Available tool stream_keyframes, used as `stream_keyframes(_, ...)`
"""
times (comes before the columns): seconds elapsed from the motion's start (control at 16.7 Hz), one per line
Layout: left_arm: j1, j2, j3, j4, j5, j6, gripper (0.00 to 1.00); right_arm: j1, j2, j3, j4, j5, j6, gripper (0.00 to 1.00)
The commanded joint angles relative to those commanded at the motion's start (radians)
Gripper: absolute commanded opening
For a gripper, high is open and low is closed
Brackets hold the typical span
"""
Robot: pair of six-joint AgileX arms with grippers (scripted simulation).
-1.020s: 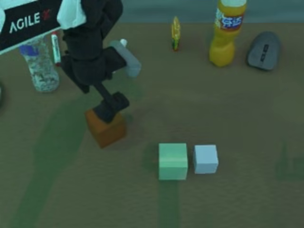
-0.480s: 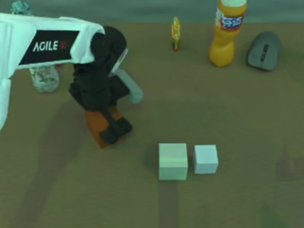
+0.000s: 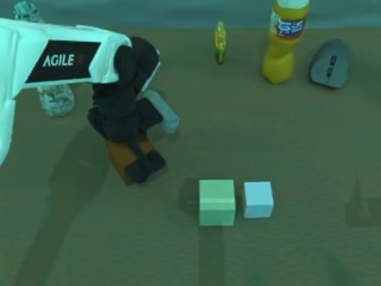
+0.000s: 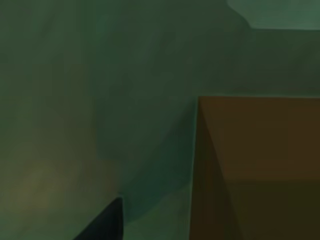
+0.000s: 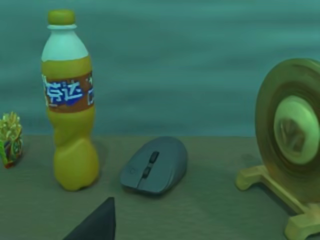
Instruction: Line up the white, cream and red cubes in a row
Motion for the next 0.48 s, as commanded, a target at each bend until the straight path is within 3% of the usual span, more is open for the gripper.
stream_keyframes(0.48,0.000,0.000,0.000,0.000,0.000,0.000,0.17,0.000,0.000,0.000,0.000,0.000,0.000,1.00)
